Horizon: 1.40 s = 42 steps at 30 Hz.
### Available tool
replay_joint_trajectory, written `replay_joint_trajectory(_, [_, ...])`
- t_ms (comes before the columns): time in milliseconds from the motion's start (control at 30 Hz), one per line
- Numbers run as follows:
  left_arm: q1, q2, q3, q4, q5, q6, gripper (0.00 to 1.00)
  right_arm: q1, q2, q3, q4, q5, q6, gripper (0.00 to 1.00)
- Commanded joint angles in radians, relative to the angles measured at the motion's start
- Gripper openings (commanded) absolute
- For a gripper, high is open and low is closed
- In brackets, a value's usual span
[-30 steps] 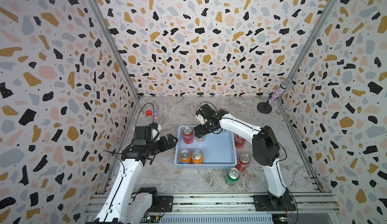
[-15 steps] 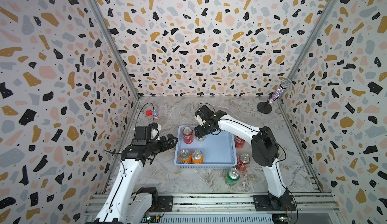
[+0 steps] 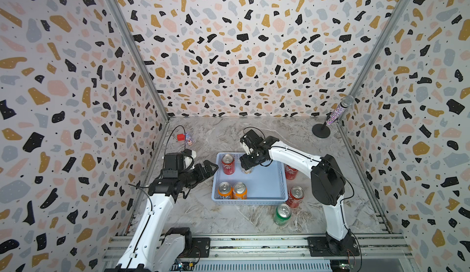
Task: Take out the drinks from the basket
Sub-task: Pick up the drink from the basket, then place the drink at the center of the board.
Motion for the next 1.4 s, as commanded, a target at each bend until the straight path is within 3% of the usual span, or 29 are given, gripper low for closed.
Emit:
replay_joint_trajectory(0, [-0.002,0.007,0.058,0.079,0.061,-0.060,1.00,-0.003,-0.135,0.027,0.001,-0.026,-0.005,0.28])
replay_joint_trajectory(400, [-0.103,0.179,0.255,0.140,0.055,-0.064,1.00,-0.051,-0.175,0.193,-0.063,-0.061,-0.001,0.26])
replay_joint_trajectory(633, [-0.111,0.280,0.312,0.202,0.063,-0.066,1.00,-0.103,-0.083,0.317,-0.115,-0.008,-0.045,0.25])
replay_joint_trajectory(1067, [-0.113,0.391,0.326,0.241,0.094,0.058,1.00,-0.144,0.163,0.565,-0.175,0.080,-0.065,0.23])
replay_joint_trajectory(1367, [-0.108,0.381,0.318,0.273,0.107,0.036,1.00,-0.144,0.229,0.543,-0.178,0.083,-0.043,0.23])
